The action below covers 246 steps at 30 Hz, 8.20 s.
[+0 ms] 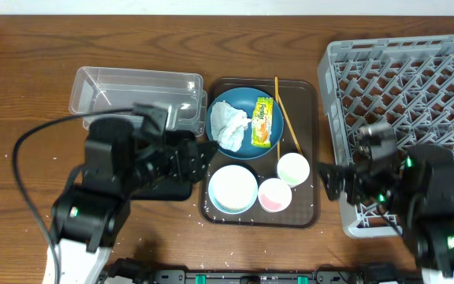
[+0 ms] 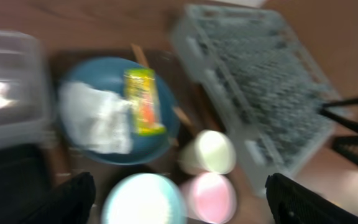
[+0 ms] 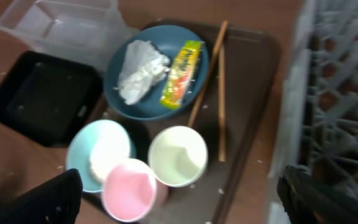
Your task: Sort waste into correct bins and load items into the dishwasher rack
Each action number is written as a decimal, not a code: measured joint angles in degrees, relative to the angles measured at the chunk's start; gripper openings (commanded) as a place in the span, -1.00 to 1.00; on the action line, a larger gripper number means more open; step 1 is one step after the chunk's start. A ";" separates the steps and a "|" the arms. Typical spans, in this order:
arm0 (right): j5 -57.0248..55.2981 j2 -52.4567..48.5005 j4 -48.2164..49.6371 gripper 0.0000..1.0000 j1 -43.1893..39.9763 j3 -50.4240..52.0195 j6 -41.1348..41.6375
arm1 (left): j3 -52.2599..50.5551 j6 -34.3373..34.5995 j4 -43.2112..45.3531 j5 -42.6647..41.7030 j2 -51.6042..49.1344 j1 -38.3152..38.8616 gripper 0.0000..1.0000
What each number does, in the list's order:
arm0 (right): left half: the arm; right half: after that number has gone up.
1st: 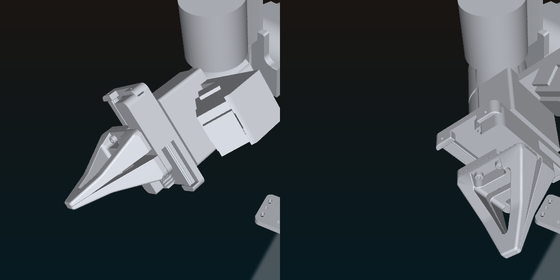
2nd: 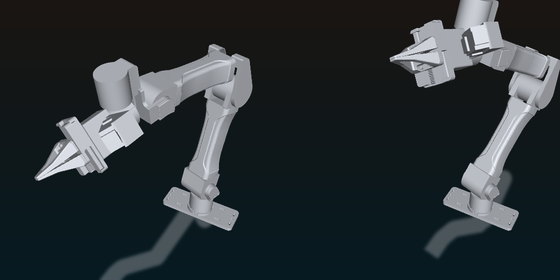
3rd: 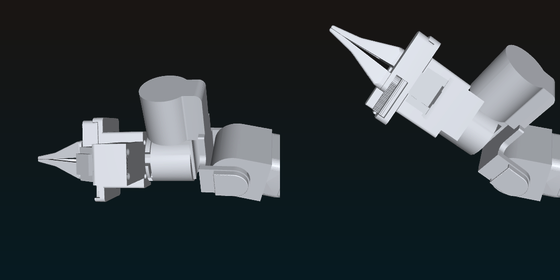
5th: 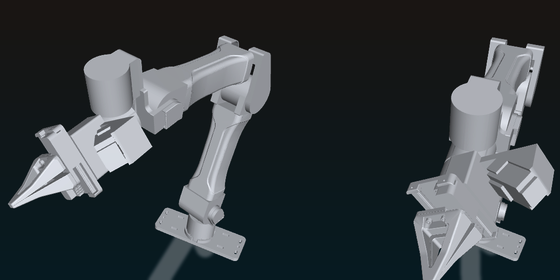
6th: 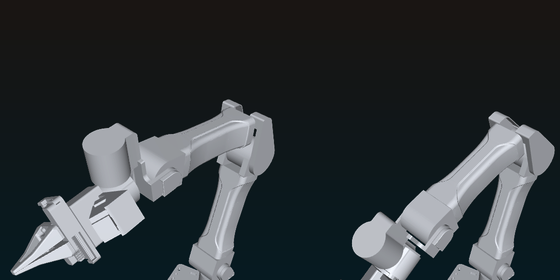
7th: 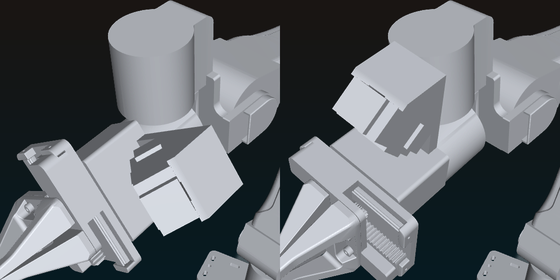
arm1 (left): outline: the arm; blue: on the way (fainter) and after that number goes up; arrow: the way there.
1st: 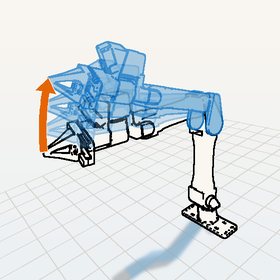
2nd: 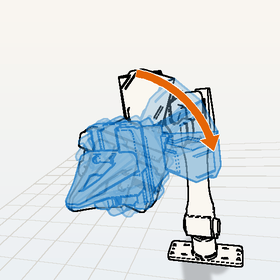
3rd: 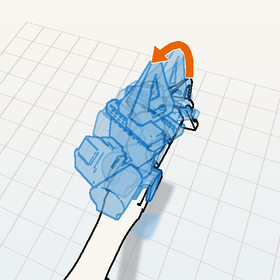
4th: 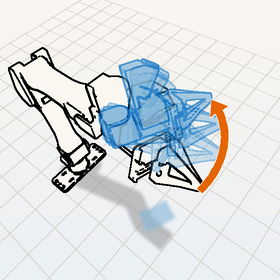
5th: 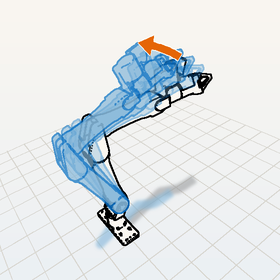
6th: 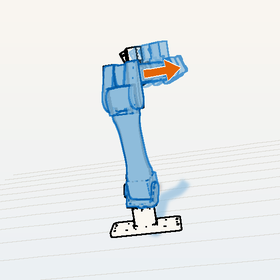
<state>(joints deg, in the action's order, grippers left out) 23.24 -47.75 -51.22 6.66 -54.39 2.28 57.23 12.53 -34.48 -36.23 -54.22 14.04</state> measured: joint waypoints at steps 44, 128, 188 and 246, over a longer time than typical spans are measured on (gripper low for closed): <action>-6.19 -12.15 -4.61 0.76 -0.37 -2.69 15.98 | 0.48 5.68 -1.90 24.20 -22.03 31.47 -0.88; -26.34 -25.53 -22.97 -0.10 -25.40 -10.38 20.65 | 1.01 8.44 8.37 -48.22 -15.10 -3.28 0.79; -8.28 -14.29 -14.43 0.04 -31.80 -7.32 16.59 | 1.01 3.54 6.34 2.14 -16.26 18.53 0.63; 32.30 -10.34 21.38 0.35 8.72 -7.26 5.44 | 4.68 10.86 15.56 -51.63 -24.98 -6.34 -0.88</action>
<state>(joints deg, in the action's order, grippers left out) 55.55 -58.08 -29.85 15.38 -61.65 7.73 61.91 23.40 -18.92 -87.85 -79.20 7.70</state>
